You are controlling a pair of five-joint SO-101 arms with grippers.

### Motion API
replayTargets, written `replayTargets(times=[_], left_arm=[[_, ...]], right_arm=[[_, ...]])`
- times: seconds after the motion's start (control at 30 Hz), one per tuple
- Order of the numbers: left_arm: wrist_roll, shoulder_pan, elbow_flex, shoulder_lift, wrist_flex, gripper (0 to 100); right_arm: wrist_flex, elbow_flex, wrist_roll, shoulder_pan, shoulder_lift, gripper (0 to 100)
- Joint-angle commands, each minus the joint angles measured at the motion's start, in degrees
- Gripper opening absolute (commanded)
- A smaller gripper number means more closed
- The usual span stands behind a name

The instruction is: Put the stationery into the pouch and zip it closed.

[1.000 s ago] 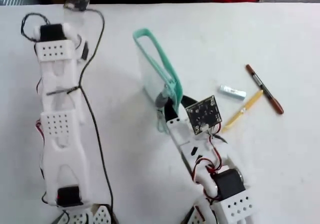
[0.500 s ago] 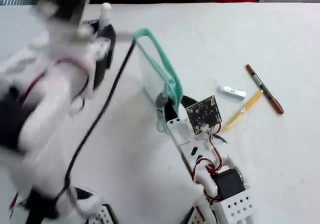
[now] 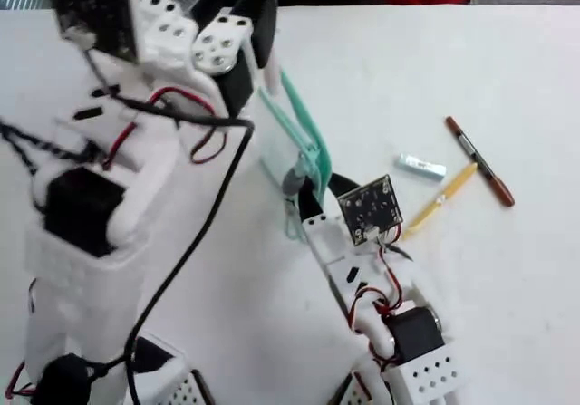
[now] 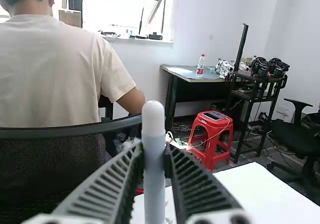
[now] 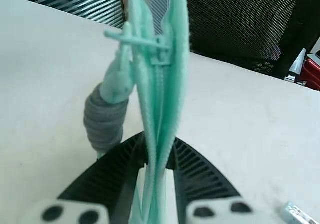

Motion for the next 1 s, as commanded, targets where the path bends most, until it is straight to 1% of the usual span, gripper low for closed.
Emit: replayTargets(times=[0.0, 0.1, 0.2, 0.3, 0.4, 0.47, 0.53, 0.6, 0.73, 0.83, 0.97], left_arm=[[0.3, 0.7, 6.9, -1.2, -10.7, 2], [0.1, 0.3, 11.1, -1.2, -12.4, 2], [0.1, -1.4, 13.7, -0.8, -13.0, 2], [0.1, -3.6, 17.3, -1.2, -15.6, 2], [0.1, -3.6, 20.9, -0.8, -16.6, 3], [-1.4, -3.3, 23.2, -0.9, -16.0, 8], [-2.9, -2.6, 24.5, -1.2, -14.9, 16], [-2.4, -2.8, 24.5, -1.2, -12.9, 22], [-2.6, -2.8, 23.4, -2.0, -9.0, 23], [-2.4, -4.9, 21.7, -3.4, -6.8, 23], [-2.4, -8.8, 24.2, -3.2, -6.9, 23]], right_arm=[[-0.9, -0.3, -0.2, 0.5, 0.1, 1.9], [-0.9, -0.3, -0.2, 0.5, 0.1, 1.9], [-0.9, -0.3, -0.2, 0.5, 0.1, 1.9], [-0.9, -0.3, -0.2, 0.5, 0.1, 1.9], [-0.9, -0.3, -0.2, 0.5, 0.1, 1.9], [-0.9, -0.3, -0.2, 0.5, 0.1, 1.9], [-0.9, -0.3, -0.2, 0.5, 0.1, 1.9], [-0.9, -0.3, -0.2, 0.5, 0.1, 1.9], [-0.9, -0.3, -0.2, 0.5, 0.1, 1.9], [-0.9, -0.3, -0.2, 0.5, 0.1, 1.9], [-0.9, -0.3, -0.2, 0.5, 0.1, 1.9]])
